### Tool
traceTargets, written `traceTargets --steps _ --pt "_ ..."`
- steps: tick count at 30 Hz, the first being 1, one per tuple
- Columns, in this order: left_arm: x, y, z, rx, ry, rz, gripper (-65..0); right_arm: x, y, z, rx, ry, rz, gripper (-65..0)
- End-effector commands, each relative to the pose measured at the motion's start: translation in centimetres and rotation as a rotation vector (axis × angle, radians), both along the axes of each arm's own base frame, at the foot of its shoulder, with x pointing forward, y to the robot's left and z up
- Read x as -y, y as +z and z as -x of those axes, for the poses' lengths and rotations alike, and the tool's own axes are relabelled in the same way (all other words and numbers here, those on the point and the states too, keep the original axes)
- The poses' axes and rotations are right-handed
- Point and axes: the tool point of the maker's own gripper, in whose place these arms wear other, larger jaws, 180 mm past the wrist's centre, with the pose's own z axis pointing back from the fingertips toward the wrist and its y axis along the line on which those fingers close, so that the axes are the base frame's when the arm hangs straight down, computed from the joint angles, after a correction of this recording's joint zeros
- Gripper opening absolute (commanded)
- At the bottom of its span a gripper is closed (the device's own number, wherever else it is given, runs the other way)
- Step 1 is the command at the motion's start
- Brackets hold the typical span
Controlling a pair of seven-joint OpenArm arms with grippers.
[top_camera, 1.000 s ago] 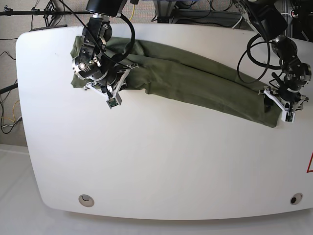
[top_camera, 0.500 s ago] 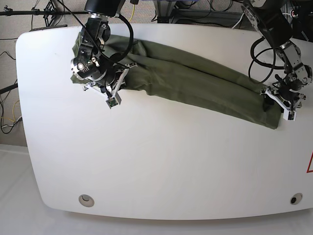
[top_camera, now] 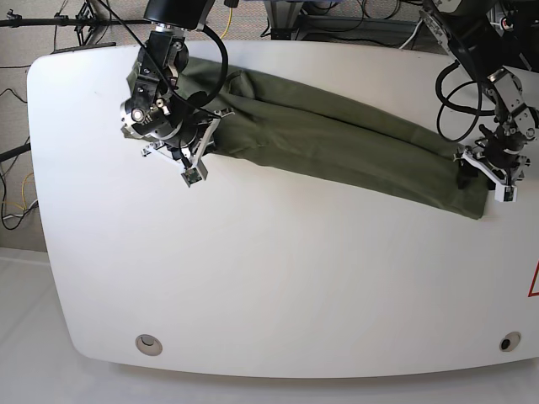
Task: Fold the T-shirt properly
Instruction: 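Hold the strip with both grippers and pull it taut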
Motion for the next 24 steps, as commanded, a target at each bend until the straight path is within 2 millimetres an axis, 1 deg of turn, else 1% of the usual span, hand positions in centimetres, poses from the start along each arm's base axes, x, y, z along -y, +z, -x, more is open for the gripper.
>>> traceTargets --steps 1,3,9,11,13,17,21,23,24 --pt "-1.7 0.1 1.0 -0.048 0.023 -0.036 -22.6 0.4 0.1 -0.1 -0.003 -0.003 0.022 -58.3" --pt "-1.2 1.3 0.1 0.004 0.018 -0.013 -22.2 -0.2 0.2 -0.3 0.004 0.007 0.011 -58.1" --pt "-1.1 1.8 -0.2 0.036 0.018 0.013 -22.0 -0.3 -0.2 -0.3 -0.002 0.004 0.001 -58.1" --pt "-1.3 1.9 -0.3 0.038 0.019 0.012 -21.9 -0.3 -0.4 -0.4 -0.003 0.001 -0.003 -58.1" --pt "-2.3 2.3 -0.3 0.037 0.031 0.002 -21.3 0.2 -0.3 -0.9 0.010 -0.020 -0.015 -58.3" --pt "-2.8 2.2 -0.4 0.025 0.035 -0.009 -21.0 0.6 -0.7 -1.0 0.004 -0.035 -0.025 -58.3" --pt "-2.4 1.7 -0.5 0.016 0.030 -0.003 -21.0 1.2 -1.0 -1.1 0.003 -0.053 -0.030 -58.2" --pt "-0.6 -0.1 -0.2 -0.019 0.013 0.028 -23.4 1.8 -1.4 -1.1 0.003 -0.075 -0.038 -58.0" --pt "-0.2 -0.4 -0.2 -0.021 0.009 0.032 -25.6 1.9 -1.4 -1.2 0.005 -0.078 -0.040 -58.0"
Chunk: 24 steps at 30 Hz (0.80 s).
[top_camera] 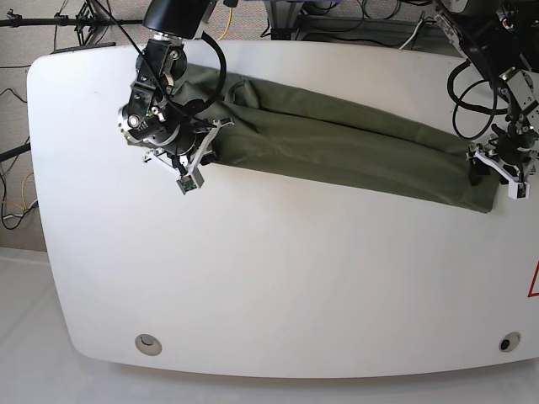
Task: Fold the T-shirt properly
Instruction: 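Hold the strip with both grippers and pull it taut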
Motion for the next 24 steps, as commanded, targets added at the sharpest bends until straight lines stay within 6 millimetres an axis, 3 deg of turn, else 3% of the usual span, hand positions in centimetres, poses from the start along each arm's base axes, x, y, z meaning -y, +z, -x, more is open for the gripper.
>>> traceTargets --steps 1,7,9,17,24 --pt "1.4 -0.8 -0.3 -0.014 -0.024 0.008 -27.8 1.5 -0.8 0.5 -0.043 -0.019 0.046 -58.0" --pt "2.6 -1.9 -0.3 -0.028 -0.041 0.019 -54.3 1.5 -0.8 0.2 -0.034 -0.021 0.034 -57.8" --pt "1.7 -1.8 -0.4 -0.040 -0.037 0.005 -65.0 0.6 -0.7 -0.2 -0.011 -0.003 0.021 -57.8" --pt "0.8 -1.5 -0.3 -0.079 -0.032 -0.018 -65.0 0.6 -1.0 -0.3 -0.013 0.003 0.020 -57.9" --pt "0.2 -1.0 0.2 -0.117 -0.033 -0.047 -60.7 0.0 1.8 -1.0 0.055 0.013 0.031 -57.8"
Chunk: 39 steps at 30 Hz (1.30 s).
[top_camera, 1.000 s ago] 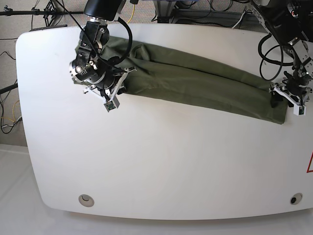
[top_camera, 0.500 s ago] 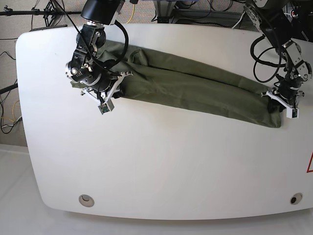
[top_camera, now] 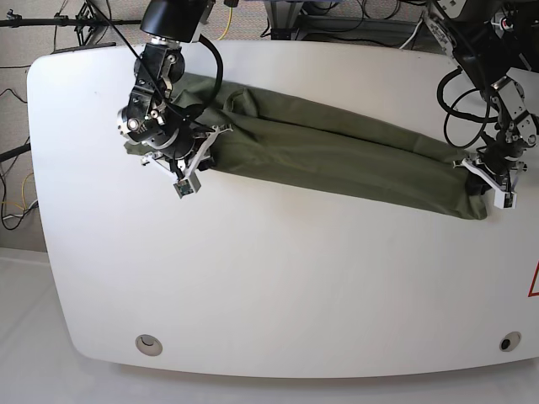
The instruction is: Fold the T-shirt properly
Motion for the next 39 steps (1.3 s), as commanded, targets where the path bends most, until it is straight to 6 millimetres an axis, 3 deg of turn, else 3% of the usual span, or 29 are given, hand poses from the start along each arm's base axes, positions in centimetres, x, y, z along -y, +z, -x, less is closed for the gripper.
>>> traceTargets --steps 1,5,7,15,21,25,35,39 --pt "-1.8 -0.4 1.5 -0.110 0.005 -0.080 -59.8 0.6 1.6 -0.5 0.038 -0.007 0.034 -57.8" --pt "-2.4 0.7 1.8 -0.118 0.001 -0.125 -57.5 0.7 2.5 -0.8 0.062 -0.014 0.041 -57.9" --pt "-3.5 2.4 2.0 -0.120 0.009 -0.175 -53.5 0.6 2.6 -1.6 0.081 -0.022 0.014 -57.9" --pt "-4.2 4.8 2.5 -0.125 0.004 -0.264 -42.5 0.3 2.4 -1.8 0.080 -0.023 -0.006 -57.7" --pt "-2.7 8.2 1.4 -0.028 -0.022 -0.322 -56.0 -0.1 2.3 -2.3 0.071 -0.012 -0.001 -57.8" --pt "-1.8 9.4 0.8 0.011 -0.037 -0.336 -61.4 -0.1 2.3 -2.5 0.070 -0.012 -0.005 -57.7" --pt "0.8 10.9 1.6 0.009 -0.044 -0.372 -61.2 0.0 1.8 -2.8 0.056 -0.013 -0.012 -57.9" --pt "3.1 10.6 2.7 -0.047 -0.049 -0.368 -63.4 0.0 1.2 -2.9 0.036 -0.014 -0.016 -58.1"
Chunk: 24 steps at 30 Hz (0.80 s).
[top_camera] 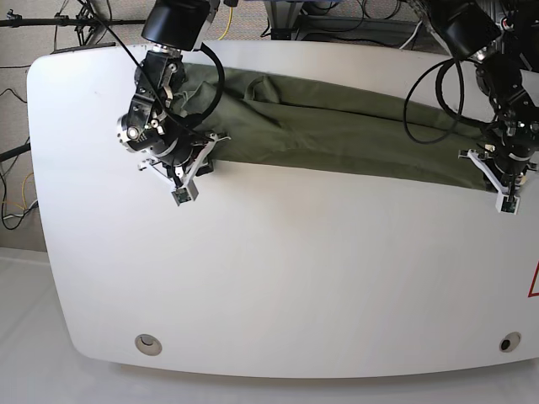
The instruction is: Fold the T-shirt properly
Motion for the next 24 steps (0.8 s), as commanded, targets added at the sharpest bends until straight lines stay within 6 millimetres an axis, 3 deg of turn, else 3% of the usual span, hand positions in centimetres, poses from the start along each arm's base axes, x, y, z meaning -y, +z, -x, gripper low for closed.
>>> traceTargets --steps 1,8,10,18,24 --pt "1.2 1.8 -0.7 0.059 -0.021 -0.008 -63.5 -0.1 1.1 -1.2 0.037 0.002 -0.008 -58.1" --pt "2.1 2.1 -0.3 0.059 -0.029 -0.012 -64.2 0.1 0.8 -1.3 0.034 -0.003 -0.013 -58.0" --pt "1.3 2.7 -0.6 0.072 -0.016 -0.023 -64.5 0.1 0.6 -1.7 0.030 -0.002 -0.025 -58.1" --pt "-0.5 1.9 -0.3 0.048 -0.012 -0.038 -64.1 0.2 0.1 -2.0 0.027 -0.016 -0.050 -58.3" --pt "-2.3 2.6 -1.0 0.118 -0.026 -0.050 -32.2 -1.0 -0.4 -2.8 0.016 0.012 -0.065 -58.4"
